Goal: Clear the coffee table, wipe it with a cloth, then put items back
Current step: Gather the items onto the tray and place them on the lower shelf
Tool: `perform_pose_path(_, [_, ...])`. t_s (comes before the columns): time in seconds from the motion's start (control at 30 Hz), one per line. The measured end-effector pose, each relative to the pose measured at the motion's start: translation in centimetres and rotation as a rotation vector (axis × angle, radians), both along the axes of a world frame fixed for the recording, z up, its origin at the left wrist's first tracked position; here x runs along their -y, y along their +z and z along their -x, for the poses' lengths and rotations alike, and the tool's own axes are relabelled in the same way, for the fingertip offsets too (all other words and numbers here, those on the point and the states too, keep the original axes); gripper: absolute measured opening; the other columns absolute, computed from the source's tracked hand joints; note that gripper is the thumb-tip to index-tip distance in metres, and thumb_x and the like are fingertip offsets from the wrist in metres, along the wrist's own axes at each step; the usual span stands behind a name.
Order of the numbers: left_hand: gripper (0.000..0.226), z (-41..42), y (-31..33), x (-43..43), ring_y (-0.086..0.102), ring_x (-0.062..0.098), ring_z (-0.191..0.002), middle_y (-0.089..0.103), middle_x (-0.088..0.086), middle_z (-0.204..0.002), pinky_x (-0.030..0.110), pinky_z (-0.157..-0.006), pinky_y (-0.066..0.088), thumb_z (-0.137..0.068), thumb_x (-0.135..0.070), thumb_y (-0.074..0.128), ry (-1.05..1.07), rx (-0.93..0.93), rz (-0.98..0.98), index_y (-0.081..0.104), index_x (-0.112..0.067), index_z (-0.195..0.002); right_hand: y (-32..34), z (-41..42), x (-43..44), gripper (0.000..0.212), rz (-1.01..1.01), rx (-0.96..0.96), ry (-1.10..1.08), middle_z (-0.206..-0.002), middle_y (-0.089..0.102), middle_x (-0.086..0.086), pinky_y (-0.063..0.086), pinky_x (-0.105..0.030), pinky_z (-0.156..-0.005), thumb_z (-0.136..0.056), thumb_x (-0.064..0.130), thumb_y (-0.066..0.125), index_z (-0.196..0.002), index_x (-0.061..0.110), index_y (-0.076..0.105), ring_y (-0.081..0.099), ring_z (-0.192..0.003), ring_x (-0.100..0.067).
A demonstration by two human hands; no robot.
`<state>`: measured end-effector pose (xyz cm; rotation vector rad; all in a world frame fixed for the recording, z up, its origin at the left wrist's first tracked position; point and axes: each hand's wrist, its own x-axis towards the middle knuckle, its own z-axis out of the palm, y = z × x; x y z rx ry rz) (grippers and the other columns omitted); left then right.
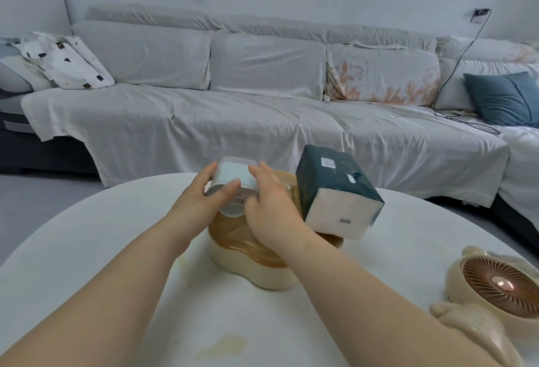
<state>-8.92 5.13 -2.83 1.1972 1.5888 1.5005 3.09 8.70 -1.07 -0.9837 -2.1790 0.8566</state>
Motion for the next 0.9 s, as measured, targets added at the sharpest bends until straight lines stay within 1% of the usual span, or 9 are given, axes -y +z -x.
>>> perform_pose_path(0.1, [0.054,-0.1,-0.7,0.2,0.052,-0.024,-0.066,0.045,-0.030,-0.090,-0.005,-0.051,0.037,-0.078,-0.023,0.064,0.043,-0.031,-0.043,0.034,-0.041,-0.118,-0.4,-0.6,0.4,0.053,-0.042,-0.020,0.010,-0.154,0.016,0.002,0.013,-0.026,-0.114,-0.090,0.001,0.036,-0.139,0.017,0.026,0.011,-0.141,-0.013])
perform_pose_path(0.17, [0.061,-0.2,-0.9,0.2,0.054,-0.018,-0.081,0.048,-0.026,-0.102,0.000,-0.066,0.038,-0.074,-0.019,0.068,0.071,-0.095,-0.053,0.034,-0.040,-0.120,-0.7,-1.3,0.8,0.051,-0.069,-0.032,0.010,-0.152,0.022,0.002,0.013,-0.019,-0.111,-0.089,0.000,0.036,-0.137,0.017,0.030,0.017,-0.139,-0.011])
perform_pose_path(0.23, [0.073,-0.2,-0.9,0.1,0.046,0.003,-0.103,0.044,-0.012,-0.125,0.017,-0.085,0.035,-0.073,-0.020,0.070,0.111,-0.182,-0.012,0.030,-0.031,-0.133,-0.8,-2.4,1.4,0.049,-0.112,-0.048,0.020,-0.146,0.035,0.000,0.014,-0.003,-0.101,-0.088,-0.002,0.037,-0.133,0.016,0.038,0.028,-0.133,-0.009])
perform_pose_path(0.3, [0.074,-0.4,-0.9,0.0,0.042,0.013,-0.109,0.041,0.000,-0.136,0.025,-0.089,0.033,-0.073,-0.019,0.070,0.143,-0.243,0.007,0.030,-0.026,-0.135,-0.6,-4.1,2.2,0.044,-0.165,-0.059,0.016,-0.134,0.051,-0.003,0.015,0.010,-0.086,-0.087,-0.003,0.038,-0.126,0.014,0.048,0.040,-0.119,-0.005])
perform_pose_path(0.47, [0.066,-1.2,-0.4,-0.3,0.044,0.015,-0.102,0.047,0.006,-0.134,0.026,-0.085,0.032,-0.075,-0.017,0.067,0.159,-0.273,-0.002,0.036,-0.024,-0.133,-0.1,-9.4,4.2,0.032,-0.185,-0.141,0.013,-0.097,0.066,0.011,0.035,0.004,-0.082,-0.083,-0.001,0.045,-0.104,0.014,0.065,0.051,-0.098,0.003])
perform_pose_path(0.53, [0.061,-1.3,-0.2,-0.5,0.043,0.015,-0.100,0.048,0.007,-0.134,0.026,-0.085,0.032,-0.077,-0.017,0.066,0.161,-0.283,-0.024,0.039,-0.023,-0.131,0.3,-11.8,4.5,0.032,-0.194,-0.204,-0.026,-0.077,0.062,0.030,0.041,0.000,-0.078,-0.079,0.004,0.049,-0.089,0.028,0.067,0.056,-0.086,0.005])
perform_pose_path(0.6, [0.059,-1.4,-0.2,-0.5,0.043,0.016,-0.100,0.048,0.008,-0.134,0.027,-0.085,0.032,-0.077,-0.015,0.065,0.173,-0.270,-0.049,0.040,-0.022,-0.130,0.7,-14.3,4.0,0.040,-0.195,-0.223,-0.108,-0.065,0.063,0.032,0.042,-0.002,-0.073,-0.079,0.002,0.053,-0.077,0.041,0.059,0.058,-0.077,0.004])
perform_pose_path(0.8, [0.074,-1.9,-0.8,-0.7,0.039,0.026,-0.126,0.038,0.006,-0.143,0.029,-0.091,0.028,-0.075,-0.024,0.067,0.251,-0.276,-0.024,0.027,-0.023,-0.137,1.2,-21.1,2.4,0.039,-0.202,-0.207,-0.391,-0.076,0.061,0.017,0.041,-0.004,-0.061,-0.078,0.001,0.058,-0.078,0.040,0.055,0.051,-0.064,0.005])
perform_pose_path(0.9, [0.079,-1.9,-0.7,-0.7,0.037,0.029,-0.128,0.035,0.007,-0.145,0.035,-0.100,0.030,-0.074,-0.026,0.068,0.285,-0.276,-0.012,0.023,-0.024,-0.139,0.7,-24.8,1.4,0.033,-0.141,0.036,-0.627,-0.111,0.056,0.006,0.035,-0.021,-0.084,-0.078,0.023,0.063,-0.108,0.031,0.053,0.045,-0.108,-0.007])
